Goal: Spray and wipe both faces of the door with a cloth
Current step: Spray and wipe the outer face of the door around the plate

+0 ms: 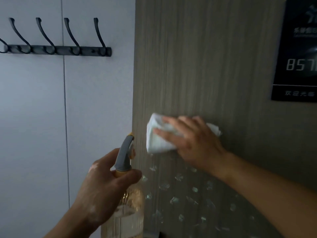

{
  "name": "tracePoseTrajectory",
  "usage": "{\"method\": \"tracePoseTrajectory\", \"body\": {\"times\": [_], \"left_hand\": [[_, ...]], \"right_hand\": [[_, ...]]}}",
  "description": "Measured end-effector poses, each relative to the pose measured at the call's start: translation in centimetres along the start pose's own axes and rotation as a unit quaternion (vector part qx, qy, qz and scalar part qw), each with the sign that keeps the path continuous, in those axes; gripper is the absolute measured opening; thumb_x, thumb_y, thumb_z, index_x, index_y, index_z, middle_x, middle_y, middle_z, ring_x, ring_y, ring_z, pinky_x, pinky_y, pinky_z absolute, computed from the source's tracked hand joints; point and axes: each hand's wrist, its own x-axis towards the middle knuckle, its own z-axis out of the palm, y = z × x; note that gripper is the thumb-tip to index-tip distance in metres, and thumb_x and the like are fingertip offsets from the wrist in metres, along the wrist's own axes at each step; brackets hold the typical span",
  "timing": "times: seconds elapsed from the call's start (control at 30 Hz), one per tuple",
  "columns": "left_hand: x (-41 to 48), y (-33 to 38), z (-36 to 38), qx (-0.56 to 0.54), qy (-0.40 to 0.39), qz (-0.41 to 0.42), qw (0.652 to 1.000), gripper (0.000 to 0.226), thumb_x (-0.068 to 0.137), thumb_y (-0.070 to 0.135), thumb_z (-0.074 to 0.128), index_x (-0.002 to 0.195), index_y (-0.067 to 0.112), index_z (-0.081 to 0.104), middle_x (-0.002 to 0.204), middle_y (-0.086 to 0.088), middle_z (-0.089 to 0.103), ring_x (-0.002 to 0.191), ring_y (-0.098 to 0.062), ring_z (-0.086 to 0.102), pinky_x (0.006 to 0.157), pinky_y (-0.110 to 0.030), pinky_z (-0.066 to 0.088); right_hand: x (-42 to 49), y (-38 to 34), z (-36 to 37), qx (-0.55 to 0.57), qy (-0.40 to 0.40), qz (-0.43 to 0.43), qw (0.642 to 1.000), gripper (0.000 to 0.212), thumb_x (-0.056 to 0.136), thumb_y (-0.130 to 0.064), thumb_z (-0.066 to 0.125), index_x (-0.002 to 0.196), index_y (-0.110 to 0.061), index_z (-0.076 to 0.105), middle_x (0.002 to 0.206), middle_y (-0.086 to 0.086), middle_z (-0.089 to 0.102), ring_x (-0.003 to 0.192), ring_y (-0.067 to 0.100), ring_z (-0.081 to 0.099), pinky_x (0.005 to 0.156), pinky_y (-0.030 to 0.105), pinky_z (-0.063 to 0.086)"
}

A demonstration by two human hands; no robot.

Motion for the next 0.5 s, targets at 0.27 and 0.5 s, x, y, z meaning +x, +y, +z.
{"method": "tracePoseTrajectory", "body": {"times": [0.27,0.5], "left_hand": [[-0.8,-3.3,0.4,0.053,-0.049,-0.026,0.997,0.041,0.078,0.018,0.083,0.108,0.039,0.064,0.087,0.012,0.072,0.079,0.014,0.065,0.064,-0.017,0.047],[-0.9,-5.4,1.3,0.081,-0.069,-0.036,0.994,0.035,0.078,0.022,0.083,0.102,0.038,0.063,0.092,0.014,0.068,0.077,0.008,0.068,0.062,-0.011,0.047]], "right_hand": [[7.7,2.3,-1.1,-0.012,0.061,0.094,0.994,0.064,0.091,-0.028,0.07,0.152,-0.029,0.05,0.148,0.009,0.055,0.117,0.034,0.056,0.09,0.052,0.048],[7.4,1.9,-0.9,-0.019,0.066,0.102,0.992,0.065,0.092,-0.029,0.071,0.153,-0.03,0.047,0.151,0.008,0.052,0.121,0.035,0.054,0.093,0.056,0.047]]}}
